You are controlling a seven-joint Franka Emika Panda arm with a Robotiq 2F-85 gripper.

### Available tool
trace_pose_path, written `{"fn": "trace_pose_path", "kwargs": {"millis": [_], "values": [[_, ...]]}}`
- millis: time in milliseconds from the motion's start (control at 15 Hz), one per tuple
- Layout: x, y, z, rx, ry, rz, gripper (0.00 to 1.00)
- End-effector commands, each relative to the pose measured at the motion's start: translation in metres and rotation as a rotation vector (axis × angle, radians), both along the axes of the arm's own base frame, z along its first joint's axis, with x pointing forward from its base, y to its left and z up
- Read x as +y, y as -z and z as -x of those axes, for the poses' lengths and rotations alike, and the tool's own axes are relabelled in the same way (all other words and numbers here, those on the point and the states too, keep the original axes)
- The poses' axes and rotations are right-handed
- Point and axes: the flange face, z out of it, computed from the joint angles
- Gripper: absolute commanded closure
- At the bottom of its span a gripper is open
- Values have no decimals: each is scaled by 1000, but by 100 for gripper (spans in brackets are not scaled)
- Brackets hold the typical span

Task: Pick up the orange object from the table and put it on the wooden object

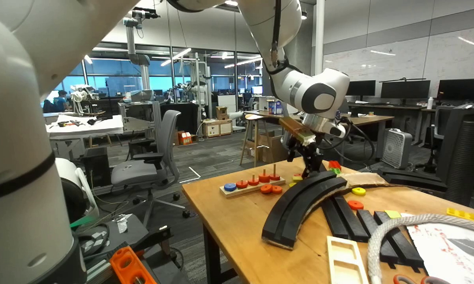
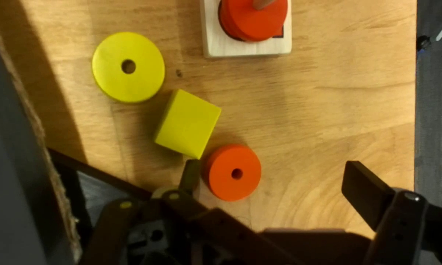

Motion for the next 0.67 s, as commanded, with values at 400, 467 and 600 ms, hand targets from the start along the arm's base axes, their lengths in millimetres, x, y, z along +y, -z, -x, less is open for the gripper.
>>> {"fn": "trace_pose_path", "kwargs": {"millis": [400, 467, 600], "values": [[6, 6, -7, 5, 18, 91, 0], [6, 7, -7, 8, 22, 105, 0], [9, 7, -7, 11, 29, 140, 0]]}}
